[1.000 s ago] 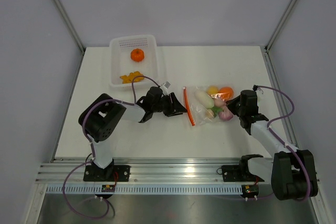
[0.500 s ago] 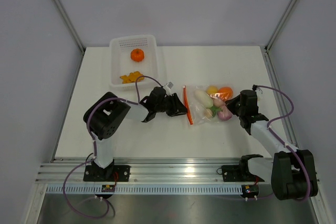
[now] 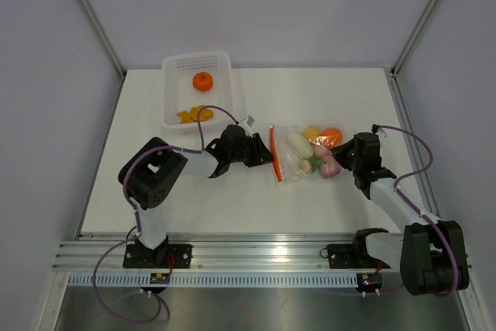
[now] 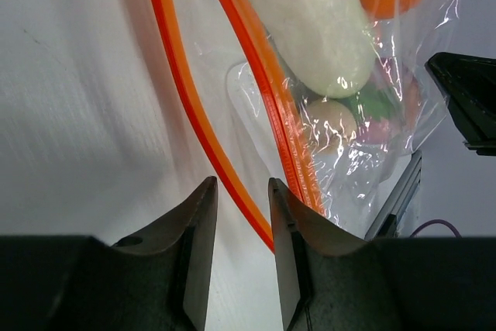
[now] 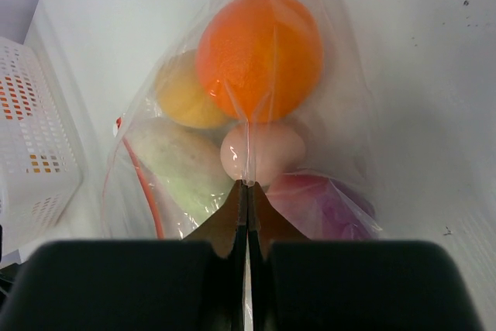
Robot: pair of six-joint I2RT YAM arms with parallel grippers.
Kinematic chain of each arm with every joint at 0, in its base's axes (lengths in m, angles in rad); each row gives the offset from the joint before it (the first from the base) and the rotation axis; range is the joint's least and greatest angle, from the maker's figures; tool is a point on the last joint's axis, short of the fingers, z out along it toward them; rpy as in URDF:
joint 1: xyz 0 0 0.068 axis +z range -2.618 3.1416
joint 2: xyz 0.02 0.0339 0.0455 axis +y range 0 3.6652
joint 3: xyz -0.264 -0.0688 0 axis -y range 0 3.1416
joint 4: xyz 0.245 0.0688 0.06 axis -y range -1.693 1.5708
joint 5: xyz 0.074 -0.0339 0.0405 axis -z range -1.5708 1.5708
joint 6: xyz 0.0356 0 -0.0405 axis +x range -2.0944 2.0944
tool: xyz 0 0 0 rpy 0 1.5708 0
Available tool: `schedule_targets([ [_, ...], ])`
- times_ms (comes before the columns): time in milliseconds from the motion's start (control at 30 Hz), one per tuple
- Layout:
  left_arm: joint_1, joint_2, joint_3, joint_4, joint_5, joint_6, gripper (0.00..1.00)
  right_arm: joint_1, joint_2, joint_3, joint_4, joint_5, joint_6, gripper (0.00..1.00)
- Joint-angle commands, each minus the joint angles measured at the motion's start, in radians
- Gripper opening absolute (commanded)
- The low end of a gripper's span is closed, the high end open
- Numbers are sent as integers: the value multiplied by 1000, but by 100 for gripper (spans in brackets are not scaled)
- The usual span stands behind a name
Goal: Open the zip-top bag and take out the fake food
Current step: Pick up the fake fruit from the zipper food storage bag.
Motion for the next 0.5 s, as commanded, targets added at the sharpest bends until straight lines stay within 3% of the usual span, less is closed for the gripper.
schedule_targets([
  [0,-1,-29,42,84,-20,51,32,-4,11,12,53,-29,-18,0],
  [333,-1,6,86,156,23,110,29,-4,43,17,70,-78,-38,0],
  [467,-1,64,101,181,66,62,30,-3,52,20,75,-87,-42,0],
])
